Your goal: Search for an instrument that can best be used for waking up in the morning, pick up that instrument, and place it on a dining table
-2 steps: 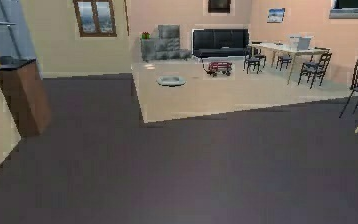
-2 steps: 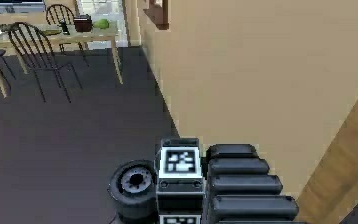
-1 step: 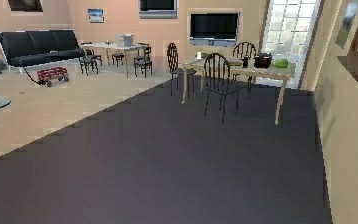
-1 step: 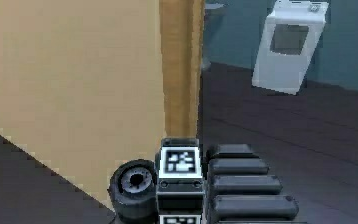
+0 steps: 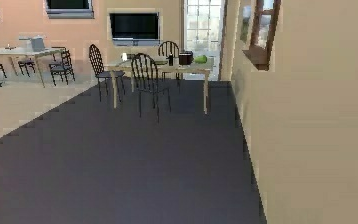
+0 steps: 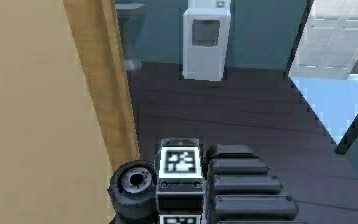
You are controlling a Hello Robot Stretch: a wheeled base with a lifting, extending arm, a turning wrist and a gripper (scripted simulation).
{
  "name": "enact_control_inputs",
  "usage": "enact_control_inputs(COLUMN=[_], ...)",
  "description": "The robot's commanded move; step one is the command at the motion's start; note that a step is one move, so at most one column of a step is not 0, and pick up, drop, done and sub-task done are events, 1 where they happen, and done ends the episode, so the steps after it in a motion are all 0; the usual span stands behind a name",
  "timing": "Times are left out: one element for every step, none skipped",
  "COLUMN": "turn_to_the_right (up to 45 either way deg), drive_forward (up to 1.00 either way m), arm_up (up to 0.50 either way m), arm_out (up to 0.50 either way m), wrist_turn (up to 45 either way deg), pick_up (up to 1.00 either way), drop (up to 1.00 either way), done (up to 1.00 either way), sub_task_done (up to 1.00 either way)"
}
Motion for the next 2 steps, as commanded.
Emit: enact_control_inputs(turn_to_the_right=[0.0, 0.0], drive_forward=[1.0, 1.0], arm_up=[0.0, 0.0], arm_out=[0.0, 0.0], wrist_turn=[0.0, 0.0], pick_up=[0.0, 0.0], drop=[0.0, 0.0], done=[0.0, 0.0], sub_task_done=[0.0, 0.0])
